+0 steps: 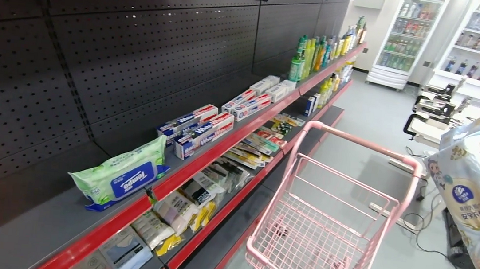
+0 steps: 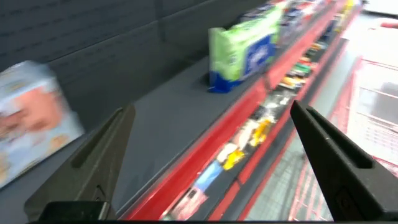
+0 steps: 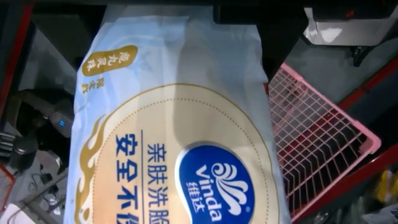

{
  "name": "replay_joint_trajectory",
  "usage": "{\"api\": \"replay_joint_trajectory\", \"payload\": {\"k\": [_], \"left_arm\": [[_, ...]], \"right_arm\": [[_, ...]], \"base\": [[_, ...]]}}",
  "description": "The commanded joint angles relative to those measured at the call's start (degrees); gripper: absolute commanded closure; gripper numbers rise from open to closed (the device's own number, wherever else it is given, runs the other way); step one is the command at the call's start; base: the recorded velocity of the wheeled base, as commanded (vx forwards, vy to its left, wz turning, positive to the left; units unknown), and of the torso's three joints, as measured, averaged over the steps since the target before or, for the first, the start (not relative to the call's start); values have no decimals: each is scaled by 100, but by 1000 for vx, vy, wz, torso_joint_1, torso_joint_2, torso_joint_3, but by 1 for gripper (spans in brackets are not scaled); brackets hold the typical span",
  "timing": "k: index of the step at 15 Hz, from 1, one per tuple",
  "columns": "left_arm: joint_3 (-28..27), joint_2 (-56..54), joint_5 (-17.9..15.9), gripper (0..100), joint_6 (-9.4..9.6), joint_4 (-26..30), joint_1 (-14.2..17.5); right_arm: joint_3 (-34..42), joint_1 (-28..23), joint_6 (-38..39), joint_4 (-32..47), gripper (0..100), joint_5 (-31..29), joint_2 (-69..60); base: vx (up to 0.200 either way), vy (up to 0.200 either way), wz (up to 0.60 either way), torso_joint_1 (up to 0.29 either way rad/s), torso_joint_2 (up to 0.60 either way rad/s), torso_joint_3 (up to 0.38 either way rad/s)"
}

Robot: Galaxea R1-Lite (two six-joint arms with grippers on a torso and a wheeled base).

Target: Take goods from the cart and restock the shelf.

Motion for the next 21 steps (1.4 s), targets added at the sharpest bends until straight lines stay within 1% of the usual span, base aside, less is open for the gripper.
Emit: {"api": "replay_joint_trajectory", "payload": {"k": [1, 6, 10, 19, 21], "left_arm": [[0, 5, 2, 0, 0, -1, 0], [0, 5, 2, 0, 0, -1, 0], [0, 5, 2, 0, 0, -1, 0], [0, 5, 2, 0, 0, -1, 0], [0, 5, 2, 0, 0, -1, 0]], "right_arm": [[4, 1, -3, -10, 100, 49, 12], [31, 1, -3, -1, 100, 67, 47], [233, 10, -47, -10, 100, 84, -14], [233, 1, -56, -10, 100, 76, -120], [189, 1, -74, -10, 100, 76, -137]], "base": [[0, 0, 600, 12, 2, -2], [0, 0, 600, 3, 2, 1], [0, 0, 600, 4, 4, 1], [0, 0, 600, 3, 2, 2], [0, 0, 0, 0, 0, 0]]}}
